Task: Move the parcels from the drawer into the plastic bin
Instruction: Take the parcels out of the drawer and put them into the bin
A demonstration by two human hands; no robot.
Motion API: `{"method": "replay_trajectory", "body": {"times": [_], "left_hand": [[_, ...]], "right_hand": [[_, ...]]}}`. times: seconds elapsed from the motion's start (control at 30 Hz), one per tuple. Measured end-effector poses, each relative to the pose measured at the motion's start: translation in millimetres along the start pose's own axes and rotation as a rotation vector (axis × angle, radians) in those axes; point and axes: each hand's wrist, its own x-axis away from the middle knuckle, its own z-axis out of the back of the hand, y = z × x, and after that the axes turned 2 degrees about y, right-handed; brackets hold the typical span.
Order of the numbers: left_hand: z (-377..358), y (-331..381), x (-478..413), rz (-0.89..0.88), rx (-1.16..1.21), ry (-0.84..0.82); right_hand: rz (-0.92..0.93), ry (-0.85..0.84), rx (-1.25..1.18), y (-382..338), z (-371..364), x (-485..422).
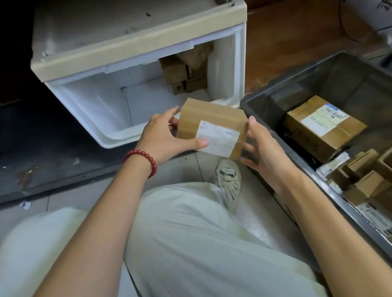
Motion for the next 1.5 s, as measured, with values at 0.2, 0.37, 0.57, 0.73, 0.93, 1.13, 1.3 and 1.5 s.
{"method": "replay_trajectory", "body": {"times": [0.2, 0.37, 0.57, 0.73, 0.93, 1.13, 1.3, 1.5], "left_hand": [[0.5, -1.4, 0.4, -0.015, 0.074, 0.011], [-0.2, -2.0, -0.1, -0.006, 0.079, 0.084], [-1.4, -1.8, -0.6, 0.007, 0.051, 0.019], [-5.5, 4.5, -0.7, -0.026, -0.008, 0.018], [-12.5, 26.1, -7.6, -0.081, -0.026, 0.097], [-32.1, 60.4, -32.9, -0.193, -0.139, -0.009], [-61.9, 102.3, -69.0, -0.27, -0.164, -0.153], [-123.8, 133.6, -106.8, -0.328, -0.252, -0.347]], "right_hand": [[0.005, 0.012, -0.015, -2.0, -0.9, -1.9], [-0.003, 0.012, -0.019, 3.7, 0.3, -3.8], [0.012, 0.025, -0.067, 3.6, 2.3, -5.8], [0.125, 0.138, -0.11, 4.4, 3.8, -4.4], [0.252, 0.174, -0.032, 4.0, 16.7, -2.5], [0.282, 0.234, -0.047, -2.6, 49.2, 5.0], [0.292, 0.355, -0.066, -16.4, 91.0, 4.4], [0.205, 0.513, -0.087, 2.8, 139.3, 2.0]]}}
